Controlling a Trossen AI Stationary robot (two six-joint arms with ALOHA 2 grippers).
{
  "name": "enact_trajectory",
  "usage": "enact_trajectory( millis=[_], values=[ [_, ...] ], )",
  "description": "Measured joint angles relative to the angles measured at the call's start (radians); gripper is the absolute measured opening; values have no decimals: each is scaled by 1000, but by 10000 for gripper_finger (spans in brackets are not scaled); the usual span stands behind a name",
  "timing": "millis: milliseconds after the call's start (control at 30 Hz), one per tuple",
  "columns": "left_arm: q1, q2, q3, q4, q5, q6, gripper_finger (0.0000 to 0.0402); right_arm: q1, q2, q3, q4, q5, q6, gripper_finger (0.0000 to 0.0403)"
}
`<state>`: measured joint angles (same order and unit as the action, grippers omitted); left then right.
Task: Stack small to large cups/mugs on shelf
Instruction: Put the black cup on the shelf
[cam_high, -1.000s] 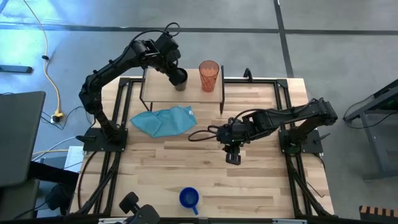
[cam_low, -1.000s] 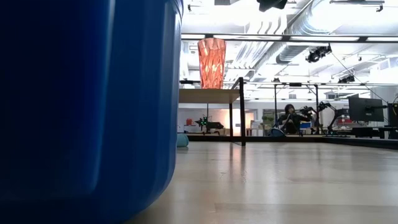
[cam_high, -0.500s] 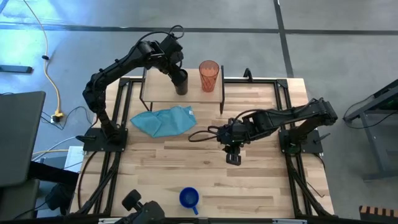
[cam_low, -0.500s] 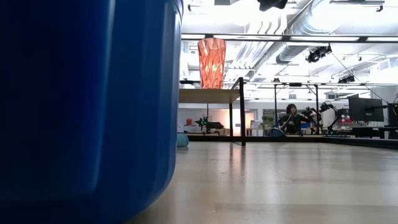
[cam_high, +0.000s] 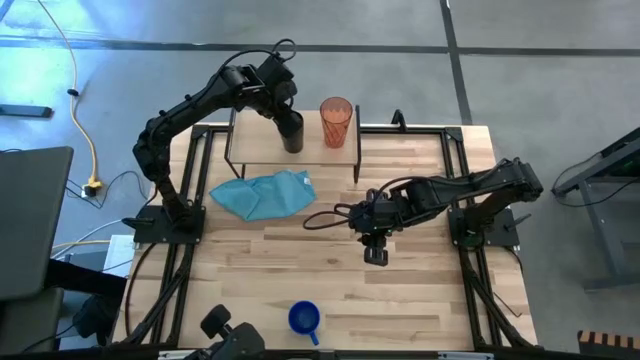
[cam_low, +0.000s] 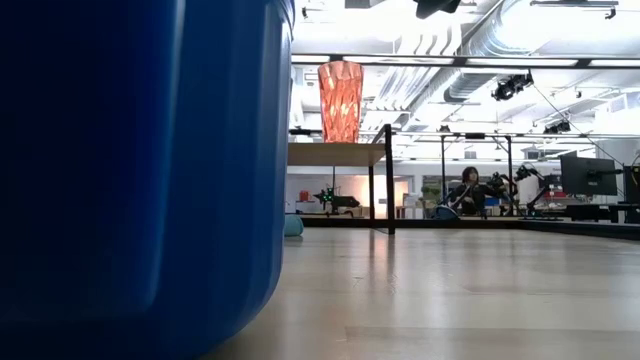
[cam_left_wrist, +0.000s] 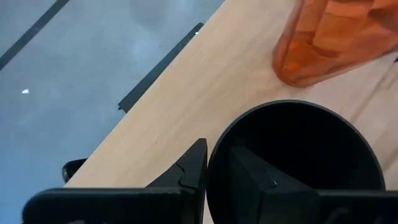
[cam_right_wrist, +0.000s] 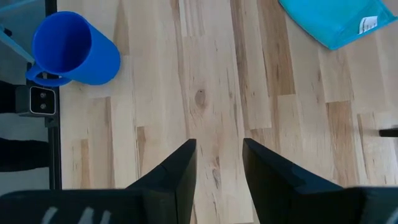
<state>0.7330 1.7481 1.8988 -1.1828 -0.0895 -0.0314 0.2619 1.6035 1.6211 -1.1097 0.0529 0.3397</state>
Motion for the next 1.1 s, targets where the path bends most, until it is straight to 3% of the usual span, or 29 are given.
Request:
enact_trajectory(
  millis=[1100],
  values=[
    [1,-23,0,13,-54,25,47,0,0,0,1,0,4,122]
  ],
)
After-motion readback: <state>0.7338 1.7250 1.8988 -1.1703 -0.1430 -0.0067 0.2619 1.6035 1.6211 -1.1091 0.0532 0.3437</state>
